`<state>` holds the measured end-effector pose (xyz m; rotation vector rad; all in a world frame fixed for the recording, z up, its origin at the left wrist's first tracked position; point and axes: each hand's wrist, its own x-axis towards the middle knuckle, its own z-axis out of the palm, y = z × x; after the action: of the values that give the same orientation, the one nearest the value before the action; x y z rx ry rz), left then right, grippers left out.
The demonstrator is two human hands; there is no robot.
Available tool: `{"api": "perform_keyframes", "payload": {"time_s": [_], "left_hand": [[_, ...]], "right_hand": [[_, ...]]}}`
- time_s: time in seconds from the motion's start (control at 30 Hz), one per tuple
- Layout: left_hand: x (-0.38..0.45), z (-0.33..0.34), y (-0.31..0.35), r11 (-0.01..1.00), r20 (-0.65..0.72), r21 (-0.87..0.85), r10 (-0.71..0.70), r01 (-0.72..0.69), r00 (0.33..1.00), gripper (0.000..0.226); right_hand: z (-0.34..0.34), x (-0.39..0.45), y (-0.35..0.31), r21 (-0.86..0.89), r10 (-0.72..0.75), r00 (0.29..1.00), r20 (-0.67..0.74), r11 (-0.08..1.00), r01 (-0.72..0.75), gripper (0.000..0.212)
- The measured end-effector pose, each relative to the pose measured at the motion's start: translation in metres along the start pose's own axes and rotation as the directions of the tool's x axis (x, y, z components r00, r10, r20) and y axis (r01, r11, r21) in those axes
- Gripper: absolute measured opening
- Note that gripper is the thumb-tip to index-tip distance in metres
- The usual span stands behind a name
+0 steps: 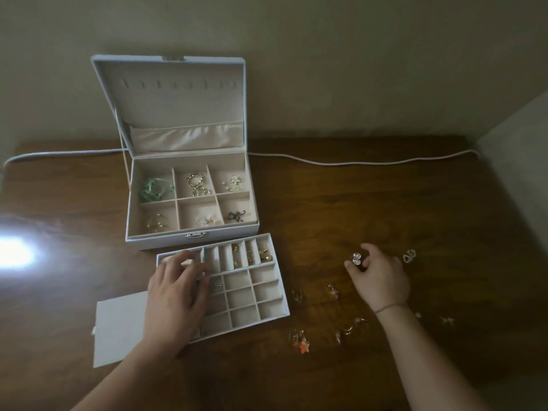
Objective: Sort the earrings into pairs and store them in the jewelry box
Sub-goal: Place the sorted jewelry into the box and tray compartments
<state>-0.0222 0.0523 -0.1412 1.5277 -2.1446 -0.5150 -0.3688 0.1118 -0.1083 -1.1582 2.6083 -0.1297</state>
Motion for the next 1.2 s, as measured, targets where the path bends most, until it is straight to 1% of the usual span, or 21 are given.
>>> {"api": "perform_keyframes", "payload": {"time_s": [0.07, 0.17, 0.3, 0.4, 0.43, 0.53, 0.6, 0.67, 0.73, 0.8, 0.87, 0.9, 0.93, 1.0, 1.07, 1.2], "left_hand": [[0.000, 0.001, -0.001, 1.000, 0.002, 0.003, 0.000, 0.000, 1.000, 0.035], [-0.001, 0.002, -0.002, 1.000, 0.000, -0.012, -0.009, 0.009, 1.000, 0.034], [-0.001, 0.000, -0.002, 0.999, 0.006, -0.032, -0.019, 0.019, 1.000, 0.030], [-0.002, -0.002, 0.000, 0.997, 0.005, -0.070, -0.026, 0.027, 1.000, 0.023], [-0.002, -0.003, 0.000, 0.993, -0.005, -0.115, -0.033, 0.032, 0.999, 0.023], [-0.003, -0.009, 0.003, 0.936, -0.103, -0.346, -0.100, 0.058, 0.990, 0.020], [-0.004, -0.013, 0.006, 0.906, -0.173, -0.418, -0.144, 0.060, 0.974, 0.032], [-0.004, -0.015, 0.008, 0.896, -0.180, -0.439, -0.163, 0.069, 0.970, 0.039], [-0.003, -0.015, 0.009, 0.898, -0.162, -0.433, -0.161, 0.077, 0.973, 0.037], [-0.003, -0.015, 0.008, 0.898, -0.160, -0.432, -0.167, 0.083, 0.973, 0.037], [-0.004, -0.014, 0.006, 0.897, -0.164, -0.434, -0.173, 0.086, 0.971, 0.038], [-0.004, -0.014, 0.005, 0.896, -0.164, -0.436, -0.172, 0.085, 0.971, 0.038], [-0.004, -0.014, 0.004, 0.897, -0.162, -0.434, -0.169, 0.084, 0.972, 0.037], [-0.005, -0.013, 0.003, 0.903, -0.158, -0.422, -0.164, 0.083, 0.974, 0.036], [-0.005, -0.012, 0.001, 0.906, -0.152, -0.415, -0.159, 0.083, 0.976, 0.037], [-0.004, -0.011, -0.001, 0.912, -0.154, -0.400, -0.158, 0.085, 0.975, 0.039]], "right_hand": [[-0.001, 0.003, -0.003, -0.051, -0.031, 0.999, -0.026, 0.998, 0.030, 0.045], [-0.003, 0.004, -0.006, -0.107, -0.101, 0.989, -0.106, 0.990, 0.090, 0.031], [-0.005, 0.003, -0.008, -0.138, -0.165, 0.980, -0.110, 0.979, 0.149, 0.016], [-0.004, 0.007, -0.006, -0.102, -0.156, 0.984, -0.090, 0.984, 0.147, 0.013], [-0.003, 0.007, -0.004, -0.086, -0.154, 0.985, -0.082, 0.985, 0.147, 0.013], [0.000, 0.007, -0.001, 0.008, -0.145, 0.989, -0.040, 0.989, 0.145, 0.017], [0.001, 0.003, -0.005, 0.075, -0.166, 0.985, -0.036, 0.983, 0.168, 0.019], [0.000, -0.005, -0.018, 0.146, -0.220, 0.971, -0.088, 0.962, 0.231, 0.018], [0.001, -0.020, -0.041, 0.229, -0.297, 0.944, -0.144, 0.918, 0.324, 0.016], [0.006, -0.036, -0.073, 0.311, -0.424, 0.895, -0.142, 0.839, 0.446, 0.013], [0.016, -0.045, -0.105, 0.346, -0.594, 0.797, -0.109, 0.729, 0.590, 0.014], [0.021, -0.048, -0.119, 0.369, -0.657, 0.748, -0.090, 0.676, 0.638, 0.015], [0.025, -0.048, -0.132, 0.394, -0.698, 0.712, -0.069, 0.637, 0.663, 0.016], [0.030, -0.047, -0.155, 0.432, -0.732, 0.680, -0.037, 0.602, 0.671, 0.015], [0.035, -0.046, -0.170, 0.458, -0.713, 0.701, -0.012, 0.619, 0.638, 0.014], [0.045, -0.050, -0.181, 0.511, -0.575, 0.812, 0.096, 0.729, 0.456, 0.014]]}}
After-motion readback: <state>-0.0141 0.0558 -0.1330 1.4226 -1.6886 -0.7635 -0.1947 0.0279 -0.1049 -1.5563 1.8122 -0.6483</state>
